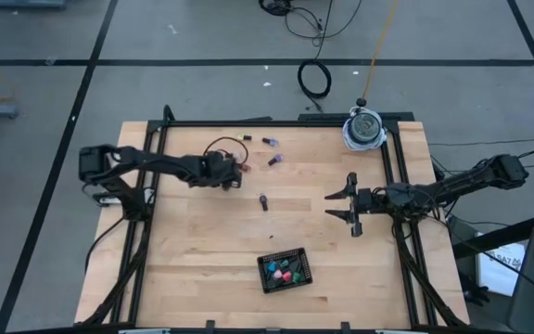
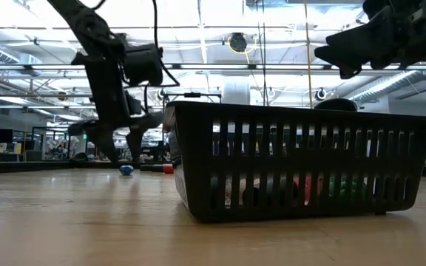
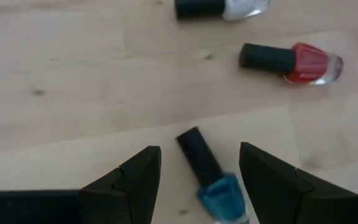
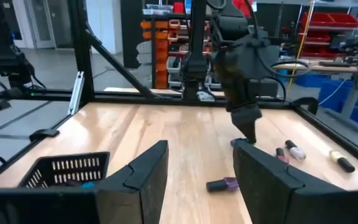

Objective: Pick & Place Nail Polish
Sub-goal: Put the dark blue nail polish bottle into the black bin

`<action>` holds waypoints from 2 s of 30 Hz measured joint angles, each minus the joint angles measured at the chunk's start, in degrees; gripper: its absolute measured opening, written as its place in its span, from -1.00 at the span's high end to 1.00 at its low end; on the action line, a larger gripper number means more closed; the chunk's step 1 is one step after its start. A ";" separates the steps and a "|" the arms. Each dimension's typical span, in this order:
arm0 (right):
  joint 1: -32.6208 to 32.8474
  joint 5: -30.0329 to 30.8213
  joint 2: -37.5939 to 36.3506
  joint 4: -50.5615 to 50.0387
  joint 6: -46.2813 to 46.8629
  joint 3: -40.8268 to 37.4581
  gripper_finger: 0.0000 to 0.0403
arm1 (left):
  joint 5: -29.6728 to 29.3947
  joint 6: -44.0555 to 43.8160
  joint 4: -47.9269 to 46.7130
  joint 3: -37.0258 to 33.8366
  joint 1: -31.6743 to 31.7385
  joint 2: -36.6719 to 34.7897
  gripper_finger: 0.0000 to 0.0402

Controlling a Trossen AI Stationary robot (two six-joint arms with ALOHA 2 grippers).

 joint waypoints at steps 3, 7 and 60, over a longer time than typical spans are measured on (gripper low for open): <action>0.00 0.01 -0.02 0.18 0.37 0.00 0.16 | 0.55 -0.35 0.06 -0.02 1.73 1.65 -0.06; 0.00 0.02 -0.02 0.82 -1.71 0.00 0.16 | 0.84 0.10 1.75 -0.02 3.82 3.58 -0.06; 0.02 0.02 -0.02 -2.24 -0.12 0.02 0.16 | 8.81 71.90 -9.05 4.22 2.94 2.85 -0.06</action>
